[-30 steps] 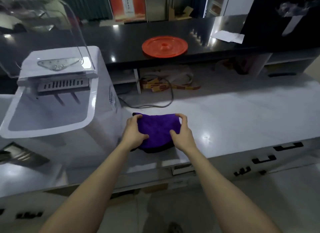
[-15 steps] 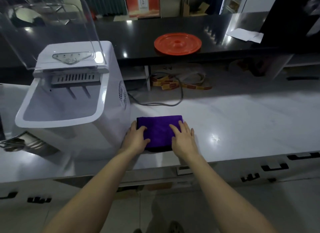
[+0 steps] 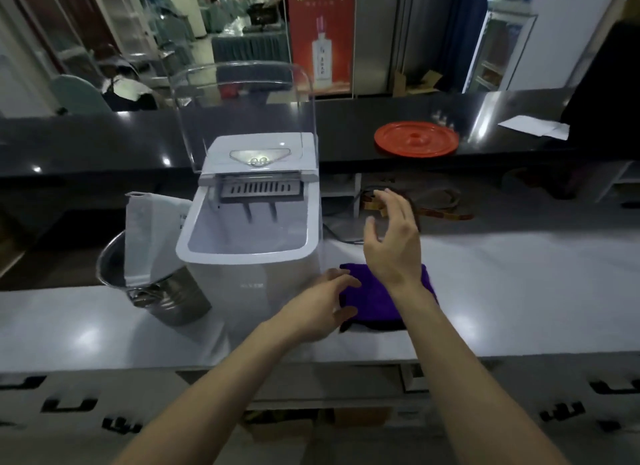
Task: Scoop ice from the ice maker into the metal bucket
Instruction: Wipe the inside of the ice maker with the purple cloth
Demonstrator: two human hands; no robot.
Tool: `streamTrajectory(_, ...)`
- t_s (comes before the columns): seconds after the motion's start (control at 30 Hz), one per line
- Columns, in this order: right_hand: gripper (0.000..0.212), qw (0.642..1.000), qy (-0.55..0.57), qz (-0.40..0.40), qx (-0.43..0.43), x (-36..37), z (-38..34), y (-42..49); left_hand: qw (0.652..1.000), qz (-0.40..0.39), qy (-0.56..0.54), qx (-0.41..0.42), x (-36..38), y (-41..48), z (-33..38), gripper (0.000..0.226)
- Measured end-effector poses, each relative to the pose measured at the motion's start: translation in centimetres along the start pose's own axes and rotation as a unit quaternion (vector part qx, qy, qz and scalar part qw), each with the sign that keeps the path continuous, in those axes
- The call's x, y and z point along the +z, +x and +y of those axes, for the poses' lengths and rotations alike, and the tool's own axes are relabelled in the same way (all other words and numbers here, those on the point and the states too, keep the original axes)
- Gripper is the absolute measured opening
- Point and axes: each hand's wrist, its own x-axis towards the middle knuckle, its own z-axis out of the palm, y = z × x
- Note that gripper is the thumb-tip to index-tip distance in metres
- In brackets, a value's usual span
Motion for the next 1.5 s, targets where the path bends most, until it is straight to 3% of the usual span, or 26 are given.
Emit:
streamTrajectory(0.2,0.047,0.998,0.013,0.061,-0.01,2.9,-6.2,-2.8,0.996,-0.003,-0.015,0.093,-4.7,-6.6,-3.3,0.048)
streamTrajectory(0.47,0.05,0.997,-0.006,0.082,-0.01,6.4,-14.2,-6.5,0.976,0.125,-0.097,0.149,-14.9,-13.7,-10.3,0.03)
streamTrajectory(0.63,0.053,0.999,-0.017,0.047,-0.018,8.9,-17.3,-6.4,0.962,0.216,-0.127,0.111,-20.3,-14.7,-14.3,0.029)
streamTrajectory(0.87,0.057,0.999,-0.013,-0.012,-0.038,13.0,-20.6,-5.7,0.955,0.265,-0.117,0.057,-24.8,-15.6,-19.2,0.028)
streamTrajectory(1.33,0.053,0.993,-0.034,-0.103,-0.046,18.8,-22.3,-4.2,0.945,0.31,0.099,-0.043,-27.9,-7.9,-25.5,0.042)
streamTrajectory(1.5,0.05,0.991,-0.045,-0.12,-0.046,19.3,-21.9,-4.5,0.95,0.283,0.107,-0.08,-28.3,-5.5,-26.7,0.014)
